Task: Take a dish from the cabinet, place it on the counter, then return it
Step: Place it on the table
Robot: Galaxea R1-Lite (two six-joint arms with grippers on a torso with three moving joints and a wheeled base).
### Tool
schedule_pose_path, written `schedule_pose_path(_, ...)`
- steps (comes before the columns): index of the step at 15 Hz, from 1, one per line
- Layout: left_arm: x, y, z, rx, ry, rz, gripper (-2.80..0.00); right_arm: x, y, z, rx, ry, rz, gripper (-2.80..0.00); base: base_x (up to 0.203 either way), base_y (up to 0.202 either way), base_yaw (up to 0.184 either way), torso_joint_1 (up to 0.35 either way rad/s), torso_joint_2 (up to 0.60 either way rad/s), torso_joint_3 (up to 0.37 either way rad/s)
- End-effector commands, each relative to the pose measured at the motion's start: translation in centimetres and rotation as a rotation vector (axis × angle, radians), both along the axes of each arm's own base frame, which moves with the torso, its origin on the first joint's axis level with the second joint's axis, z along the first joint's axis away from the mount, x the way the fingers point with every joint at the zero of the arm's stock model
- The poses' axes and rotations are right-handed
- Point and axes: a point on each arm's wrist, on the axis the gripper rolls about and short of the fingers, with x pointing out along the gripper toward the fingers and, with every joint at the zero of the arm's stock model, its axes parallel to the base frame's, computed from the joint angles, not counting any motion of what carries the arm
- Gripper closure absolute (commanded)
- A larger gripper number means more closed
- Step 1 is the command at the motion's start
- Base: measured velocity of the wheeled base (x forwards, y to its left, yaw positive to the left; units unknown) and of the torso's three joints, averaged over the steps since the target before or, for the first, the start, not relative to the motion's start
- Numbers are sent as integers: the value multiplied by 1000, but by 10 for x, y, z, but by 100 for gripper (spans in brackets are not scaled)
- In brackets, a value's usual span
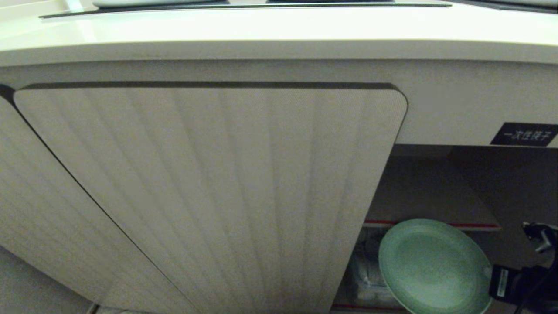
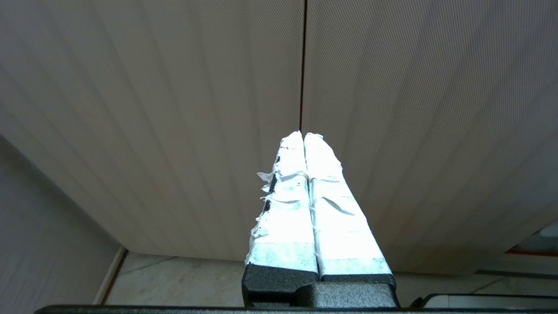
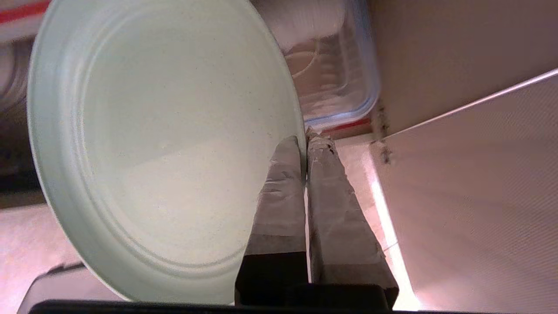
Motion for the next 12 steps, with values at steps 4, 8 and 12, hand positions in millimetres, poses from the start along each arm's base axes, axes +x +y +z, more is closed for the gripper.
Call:
schedule_pose_path(4,0,0,0,-1,-1,0,0,-9,0,-3,26,9,10,0,0,0,0,0,0,0)
schedule_pose_path(8,0,0,0,-1,-1,2,0,-18,0,-6,28,28,10,0,0,0,0,0,0,0)
schedule_pose_path(12,0,0,0,-1,-1,0,0,-32,1,-10,64,37,60,0,0,0,0,0,0,0)
